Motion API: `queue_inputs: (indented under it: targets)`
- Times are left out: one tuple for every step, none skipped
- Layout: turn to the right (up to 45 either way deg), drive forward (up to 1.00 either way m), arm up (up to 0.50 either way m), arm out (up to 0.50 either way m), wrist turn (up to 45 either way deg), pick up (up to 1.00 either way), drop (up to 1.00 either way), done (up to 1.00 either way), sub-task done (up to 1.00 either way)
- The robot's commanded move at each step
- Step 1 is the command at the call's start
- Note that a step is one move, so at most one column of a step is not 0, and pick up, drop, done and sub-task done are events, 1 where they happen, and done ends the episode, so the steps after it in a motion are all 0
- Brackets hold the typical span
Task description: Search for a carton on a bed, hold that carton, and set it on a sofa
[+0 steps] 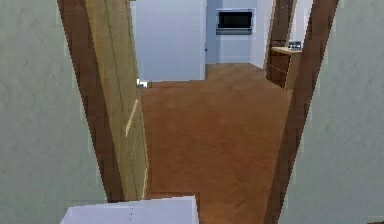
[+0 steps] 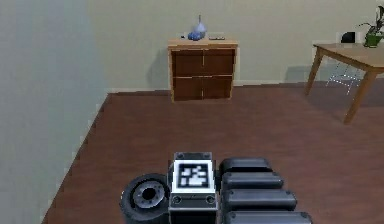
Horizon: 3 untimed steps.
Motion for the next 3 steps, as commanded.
queue_inputs:
  targets:
    - [3.0,0.00,0.00,0.00,0.0,0.00,0.00,0.00,0.00]
    - [0.0,1.00,0.00,0.00,0.0,0.00,0.00,0.00,0.00]
    - [9.0,0.00,0.00,0.00,0.0,0.00,0.00,0.00,0.00]
